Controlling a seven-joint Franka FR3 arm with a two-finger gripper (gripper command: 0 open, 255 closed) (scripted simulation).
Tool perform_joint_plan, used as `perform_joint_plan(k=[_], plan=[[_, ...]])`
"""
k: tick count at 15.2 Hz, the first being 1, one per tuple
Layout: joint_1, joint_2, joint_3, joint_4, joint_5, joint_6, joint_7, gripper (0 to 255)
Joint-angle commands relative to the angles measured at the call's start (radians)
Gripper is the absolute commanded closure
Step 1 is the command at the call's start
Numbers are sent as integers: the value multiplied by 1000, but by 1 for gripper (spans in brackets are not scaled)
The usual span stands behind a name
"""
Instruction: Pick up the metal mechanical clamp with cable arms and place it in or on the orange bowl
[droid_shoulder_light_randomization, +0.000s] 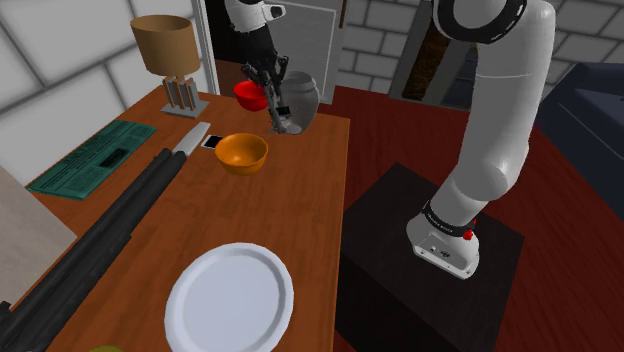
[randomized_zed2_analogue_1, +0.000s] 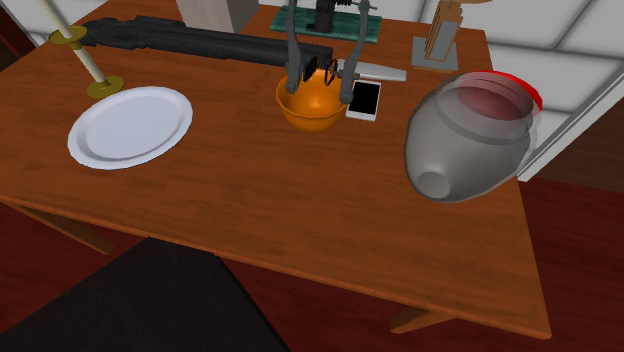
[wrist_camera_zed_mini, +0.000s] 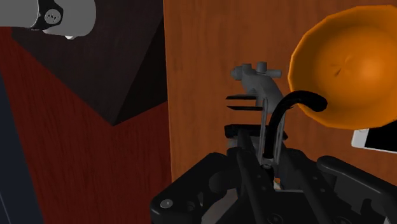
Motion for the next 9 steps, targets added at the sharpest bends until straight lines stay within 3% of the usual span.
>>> perform_joint_plan(k=[1,5,7,9], plan=[[49,84,5,134,-21,-57,34,255],[183,306,-7,510,-76,-213,75,255],[298,505,-43,883,-117,-372,55,255],[257,435,-30,720,-99,-287,74,255]])
